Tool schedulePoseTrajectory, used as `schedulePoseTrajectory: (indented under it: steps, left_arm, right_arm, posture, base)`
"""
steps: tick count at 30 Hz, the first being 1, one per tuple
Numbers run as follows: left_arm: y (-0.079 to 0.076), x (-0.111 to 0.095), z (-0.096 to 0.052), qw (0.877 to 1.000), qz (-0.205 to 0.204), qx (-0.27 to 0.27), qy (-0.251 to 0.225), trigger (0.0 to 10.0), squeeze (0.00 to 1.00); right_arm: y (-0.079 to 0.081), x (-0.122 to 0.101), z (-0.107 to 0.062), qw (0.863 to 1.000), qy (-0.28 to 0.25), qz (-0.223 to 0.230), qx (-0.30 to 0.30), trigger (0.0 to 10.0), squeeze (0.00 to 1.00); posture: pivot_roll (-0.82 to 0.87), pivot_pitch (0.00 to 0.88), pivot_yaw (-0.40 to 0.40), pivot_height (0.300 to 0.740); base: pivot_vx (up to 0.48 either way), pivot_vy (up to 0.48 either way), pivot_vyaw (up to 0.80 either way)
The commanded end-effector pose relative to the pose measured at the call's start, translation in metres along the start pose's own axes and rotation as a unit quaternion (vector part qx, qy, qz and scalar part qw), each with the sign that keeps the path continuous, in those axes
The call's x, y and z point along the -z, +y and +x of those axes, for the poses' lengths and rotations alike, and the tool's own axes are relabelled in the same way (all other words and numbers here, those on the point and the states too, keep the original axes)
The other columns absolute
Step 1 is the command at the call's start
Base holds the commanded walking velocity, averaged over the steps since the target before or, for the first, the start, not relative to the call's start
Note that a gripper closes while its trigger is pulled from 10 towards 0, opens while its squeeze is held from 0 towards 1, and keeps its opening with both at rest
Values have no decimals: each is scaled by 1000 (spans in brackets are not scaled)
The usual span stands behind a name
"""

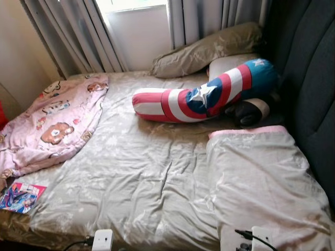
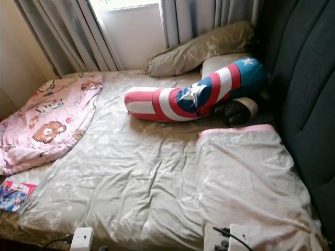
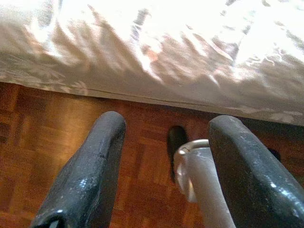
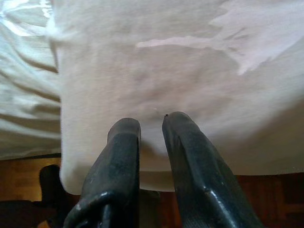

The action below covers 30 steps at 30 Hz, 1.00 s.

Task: Clean up the room

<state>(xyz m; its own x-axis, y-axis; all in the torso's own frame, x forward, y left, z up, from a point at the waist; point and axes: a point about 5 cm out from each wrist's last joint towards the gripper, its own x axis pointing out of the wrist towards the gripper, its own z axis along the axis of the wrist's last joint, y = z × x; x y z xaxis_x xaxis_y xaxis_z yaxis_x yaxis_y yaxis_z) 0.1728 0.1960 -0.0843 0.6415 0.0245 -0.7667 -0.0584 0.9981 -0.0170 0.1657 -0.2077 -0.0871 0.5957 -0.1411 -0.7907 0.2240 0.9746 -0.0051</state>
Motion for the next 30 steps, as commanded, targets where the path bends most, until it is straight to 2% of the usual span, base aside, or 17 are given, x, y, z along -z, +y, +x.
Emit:
schedulePoseTrajectory:
  steps: [1,8,10,15,30]
  left_arm:
    - [4,1,0,1000,3,-6,5,10000,0]
    - [4,-1,0,1000,0,-8,4,10000,0]
    - [3,-1,0,1000,1,-6,4,10000,0]
    - [-1,-1,1,1000,11,2,6,10000,0]
    - [8,10,-4,1000,2,-2,14,10000,0]
  right_arm:
    - [6,-1,1,1000,3,-5,-11,10000,0]
    - [7,-3,2,999,5,-36,-6,10000,0]
    - [7,-3,2,999,7,-37,-5,10000,0]
    - [4,-2,1,1000,6,-21,-3,10000,0]
    - [3,-8,3,999,1,-36,-10,10000,0]
  posture:
    - [-18,0,77,740]
    - [-15,0,78,740]
    - [-14,0,76,740]
    - [-16,0,65,740]
    - [-16,0,44,740]
  base:
    - [0,0,0]
    - [0,192,114]
    - [0,279,800]
    - [0,281,0]
    - [0,281,0]
